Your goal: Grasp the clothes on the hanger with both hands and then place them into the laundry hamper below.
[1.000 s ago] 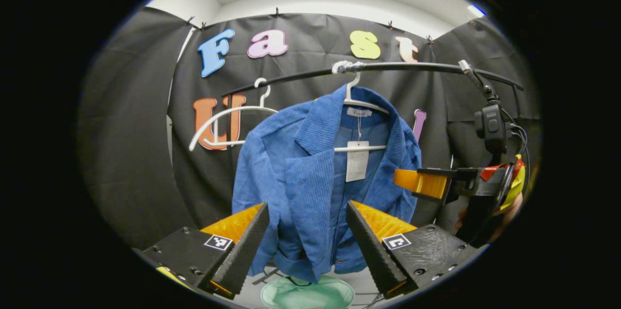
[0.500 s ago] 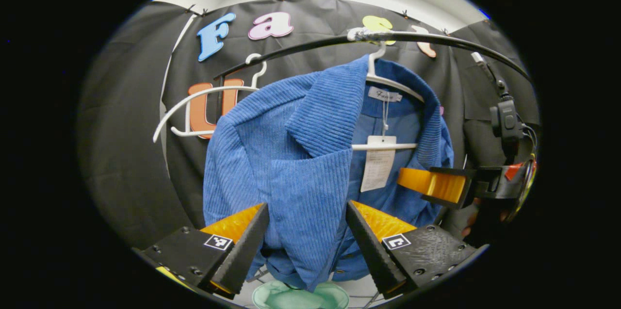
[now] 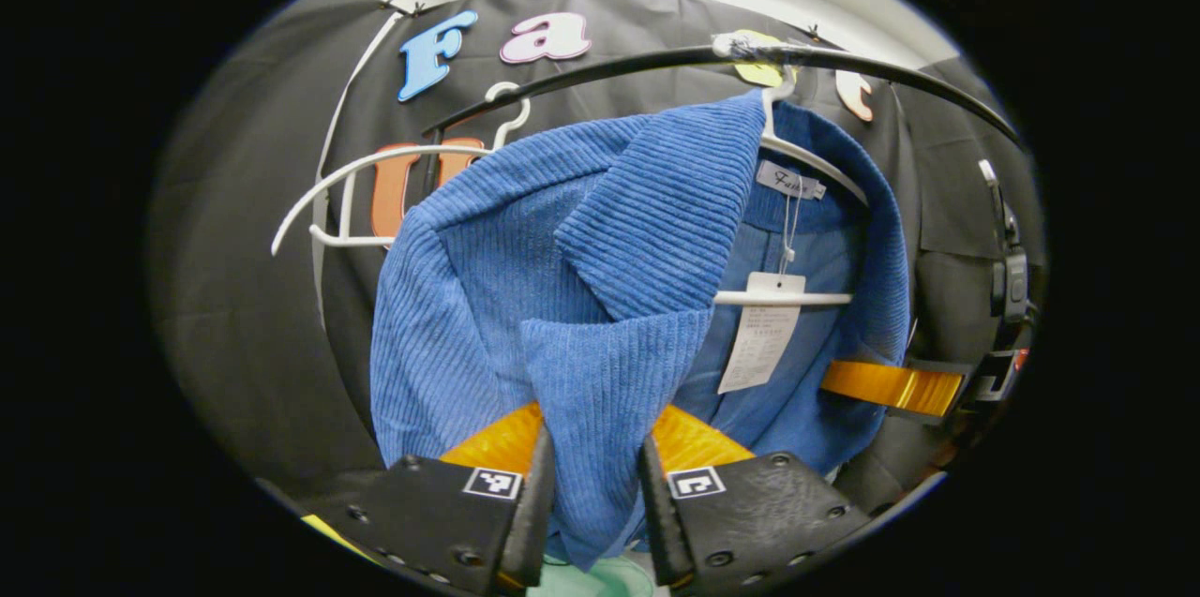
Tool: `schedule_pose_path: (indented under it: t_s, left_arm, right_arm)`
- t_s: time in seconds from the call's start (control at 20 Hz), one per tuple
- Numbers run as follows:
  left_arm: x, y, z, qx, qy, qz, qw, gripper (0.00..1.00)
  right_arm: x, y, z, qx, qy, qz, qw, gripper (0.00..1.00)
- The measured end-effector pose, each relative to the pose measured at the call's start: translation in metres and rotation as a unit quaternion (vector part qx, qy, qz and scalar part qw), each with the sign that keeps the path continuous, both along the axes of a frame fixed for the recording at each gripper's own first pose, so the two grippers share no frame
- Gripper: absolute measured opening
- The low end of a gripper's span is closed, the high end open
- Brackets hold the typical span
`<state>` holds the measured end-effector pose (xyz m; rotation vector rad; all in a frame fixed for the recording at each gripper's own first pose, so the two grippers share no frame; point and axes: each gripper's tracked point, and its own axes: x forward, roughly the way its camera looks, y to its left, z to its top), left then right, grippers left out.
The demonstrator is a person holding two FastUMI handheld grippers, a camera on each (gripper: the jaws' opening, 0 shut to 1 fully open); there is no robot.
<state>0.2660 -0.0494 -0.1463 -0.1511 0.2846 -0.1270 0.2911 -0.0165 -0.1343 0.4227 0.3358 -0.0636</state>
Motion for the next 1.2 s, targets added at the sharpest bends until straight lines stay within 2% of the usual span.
schedule_pose_path:
  t_s: [0.05, 0.15, 0.2, 0.25, 0.45, 0.5, 0.6, 0.95, 1.05, 1.2]
  left_arm:
    - [0.000, 0.004, 0.003, -0.004, -0.001, 0.008, 1.000, 0.35]
    - [-0.001, 0.001, 0.005, -0.020, 0.004, -0.002, 1.000, 0.17]
    - [-0.001, 0.004, 0.006, -0.024, 0.005, -0.003, 1.000, 0.08]
    - [-0.001, 0.007, 0.008, -0.029, 0.007, -0.006, 1.000, 0.09]
    - [-0.001, 0.020, 0.020, -0.042, 0.010, -0.002, 0.999, 0.08]
    - [-0.005, 0.024, 0.025, -0.045, 0.004, 0.000, 0.999, 0.02]
    - [-0.005, 0.026, 0.035, -0.052, -0.005, -0.009, 0.999, 0.01]
    - [-0.003, 0.057, 0.069, -0.073, -0.037, 0.008, 0.997, 0.01]
    - [-0.001, 0.068, 0.081, -0.072, -0.051, 0.015, 0.996, 0.02]
    - [0.005, 0.079, 0.095, -0.070, -0.063, 0.020, 0.995, 0.01]
  right_arm:
    - [-0.001, -0.003, 0.001, 0.018, -0.005, 0.001, 1.000, 0.36]
    - [-0.004, -0.011, 0.005, 0.044, -0.017, 0.002, 0.999, 0.23]
    - [-0.006, -0.014, 0.008, 0.049, -0.022, 0.003, 0.999, 0.21]
    - [-0.008, -0.016, 0.011, 0.053, -0.030, 0.008, 0.998, 0.17]
    - [-0.019, -0.035, 0.035, 0.070, -0.065, 0.016, 0.995, 0.12]
    - [-0.019, -0.041, 0.041, 0.075, -0.073, 0.016, 0.994, 0.12]
    - [-0.019, -0.052, 0.051, 0.087, -0.085, 0.016, 0.992, 0.11]
    - [-0.018, -0.068, 0.081, 0.148, -0.130, 0.018, 0.980, 0.10]
    - [-0.022, -0.067, 0.091, 0.185, -0.146, 0.025, 0.971, 0.10]
    - [-0.022, -0.071, 0.102, 0.257, -0.170, 0.039, 0.950, 0.10]
